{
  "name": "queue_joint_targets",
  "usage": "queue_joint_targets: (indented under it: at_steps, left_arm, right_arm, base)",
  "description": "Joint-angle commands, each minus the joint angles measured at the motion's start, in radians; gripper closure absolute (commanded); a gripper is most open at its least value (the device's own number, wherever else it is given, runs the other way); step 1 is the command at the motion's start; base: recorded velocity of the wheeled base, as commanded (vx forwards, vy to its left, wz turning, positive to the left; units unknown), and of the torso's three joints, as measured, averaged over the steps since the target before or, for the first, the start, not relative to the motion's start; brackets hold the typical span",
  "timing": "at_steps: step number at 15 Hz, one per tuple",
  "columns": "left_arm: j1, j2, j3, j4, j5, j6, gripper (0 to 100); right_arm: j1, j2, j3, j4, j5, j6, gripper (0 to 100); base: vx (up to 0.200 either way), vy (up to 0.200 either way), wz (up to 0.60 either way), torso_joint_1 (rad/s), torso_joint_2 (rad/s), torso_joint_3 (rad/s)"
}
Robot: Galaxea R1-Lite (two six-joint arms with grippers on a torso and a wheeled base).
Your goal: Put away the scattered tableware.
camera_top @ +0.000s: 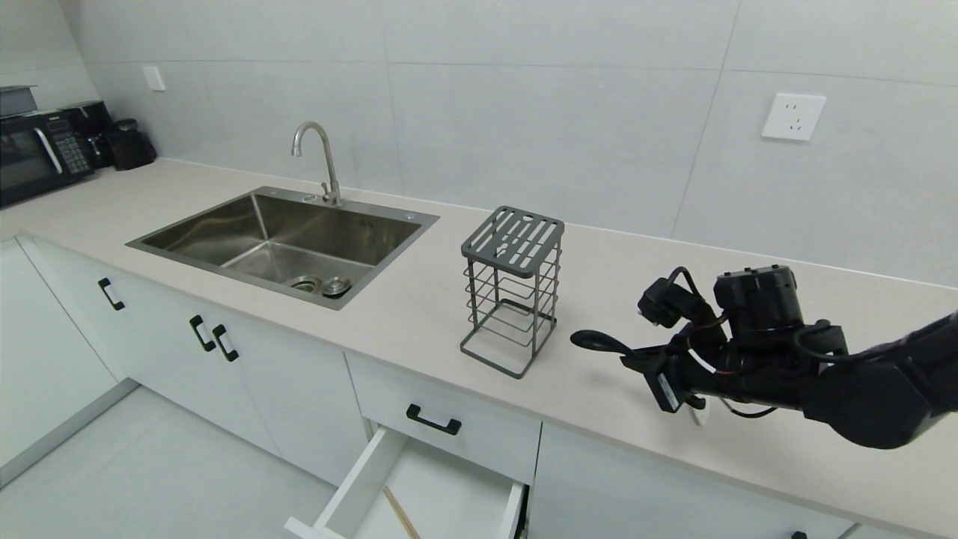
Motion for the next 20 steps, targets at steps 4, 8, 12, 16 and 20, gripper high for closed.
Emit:
queue_joint_targets:
  at_steps: [4,8,12,16,20]
  left_arm:
    - [0.000,0.001,0.000,0.000,0.000,0.000,0]
    - [0.000,0.001,0.000,0.000,0.000,0.000,0]
    - [0.000,0.001,0.000,0.000,0.000,0.000,0]
    - [0.000,0.001,0.000,0.000,0.000,0.000,0]
    - [0.000,0.001,0.000,0.000,0.000,0.000,0]
  right_arm:
    - [0.031,-0.186,0.111,-0.022,0.001,-0.008,100]
    - [0.048,-0.268,0.192,-0.022,0.001,-0.020,100]
    - [0.100,-0.267,0.189,-0.022,0.001,-0.043,100]
    - [0.214,-0.252,0.183,-0.023,-0.009,-0.042,100]
    - [0.258,-0.218,0.146,-0.025,-0.006,-0.017,100]
  base:
    - [0.000,0.000,0.00,0.000,0.00,0.000]
    - [0.000,0.000,0.00,0.000,0.00,0.000]
    - [0.000,0.000,0.00,0.000,0.00,0.000]
    - [0.000,0.000,0.00,0.000,0.00,0.000]
    - [0.000,0.000,0.00,0.000,0.00,0.000]
